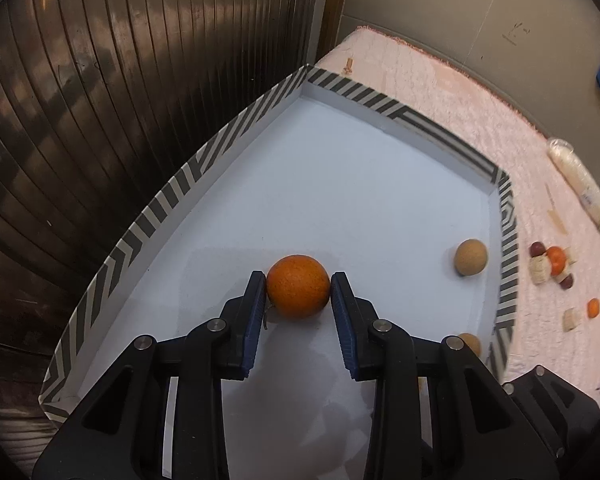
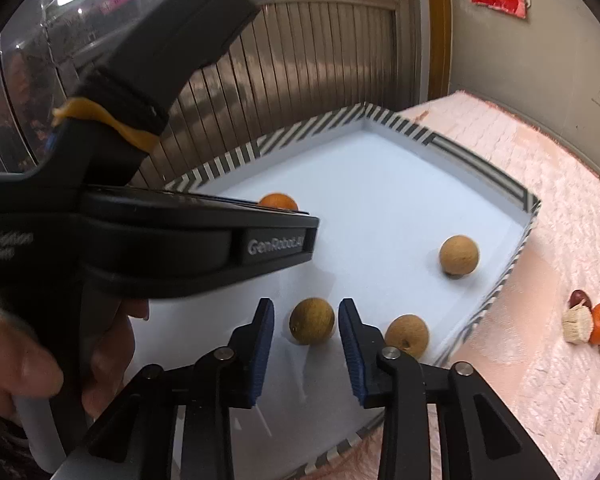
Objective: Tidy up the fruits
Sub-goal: 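Open both grippers to release the orange and pear, then withdraw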
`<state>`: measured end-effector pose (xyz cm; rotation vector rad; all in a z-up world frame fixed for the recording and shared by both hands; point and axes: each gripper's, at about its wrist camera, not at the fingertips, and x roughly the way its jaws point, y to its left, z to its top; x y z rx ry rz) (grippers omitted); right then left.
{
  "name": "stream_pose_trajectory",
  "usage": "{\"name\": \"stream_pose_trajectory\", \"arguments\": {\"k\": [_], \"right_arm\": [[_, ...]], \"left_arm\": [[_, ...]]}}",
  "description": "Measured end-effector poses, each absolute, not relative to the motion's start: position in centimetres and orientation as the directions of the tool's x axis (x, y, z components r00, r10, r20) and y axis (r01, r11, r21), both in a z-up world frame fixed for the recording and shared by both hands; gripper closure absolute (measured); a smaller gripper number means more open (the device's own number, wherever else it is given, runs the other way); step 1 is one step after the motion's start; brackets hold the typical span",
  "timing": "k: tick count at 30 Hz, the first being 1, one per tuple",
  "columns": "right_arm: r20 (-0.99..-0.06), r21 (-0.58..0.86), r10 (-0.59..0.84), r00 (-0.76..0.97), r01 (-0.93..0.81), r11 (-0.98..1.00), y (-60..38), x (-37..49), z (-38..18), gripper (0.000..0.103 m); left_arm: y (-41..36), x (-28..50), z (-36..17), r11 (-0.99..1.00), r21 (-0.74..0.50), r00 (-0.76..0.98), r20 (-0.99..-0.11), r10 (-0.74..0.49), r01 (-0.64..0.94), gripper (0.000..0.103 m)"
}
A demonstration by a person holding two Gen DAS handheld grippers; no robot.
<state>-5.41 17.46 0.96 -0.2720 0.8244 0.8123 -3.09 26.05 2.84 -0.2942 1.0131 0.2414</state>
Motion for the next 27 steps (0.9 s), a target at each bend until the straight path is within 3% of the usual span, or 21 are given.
{"name": "stream_pose_trajectory", "arguments": {"k": [2, 3, 4, 14, 27], "right_arm": [[-0.727, 0.081, 0.542, 0.422, -0.731, 0.677, 16.7, -5.8, 1.6, 0.065], [-0.723, 0.079, 0.543, 0.427, -0.73, 0.679, 16.4, -5.8, 1.8, 0.064], [-0.715, 0.076, 0.544, 0.439, -0.725, 0.684, 15.9, -6.1, 2.2, 0.063], [-0.678, 0.089, 0.503, 0.536, -0.62, 0.78, 8.7, -6.5, 4.1, 0.059], [-0.701, 0.123, 0.353, 0.62, -0.383, 0.916, -3.7, -5.3, 3.3, 0.058]], "left_arm": [[26.2, -3.4, 3.3, 0.932, -0.139, 0.518, -0.853, 0.058, -0.334, 0.06], [26.3, -3.5, 3.5, 0.931, -0.152, 0.53, -0.847, 0.051, -0.332, 0.047], [26.3, -3.7, 3.7, 0.93, -0.166, 0.54, -0.841, 0.041, -0.329, 0.041], [24.5, -4.8, 5.9, 0.938, -0.194, 0.578, -0.816, 0.01, -0.289, 0.04], [14.3, -4.2, 6.9, 0.984, -0.144, 0.594, -0.802, -0.056, -0.101, 0.04]]}}
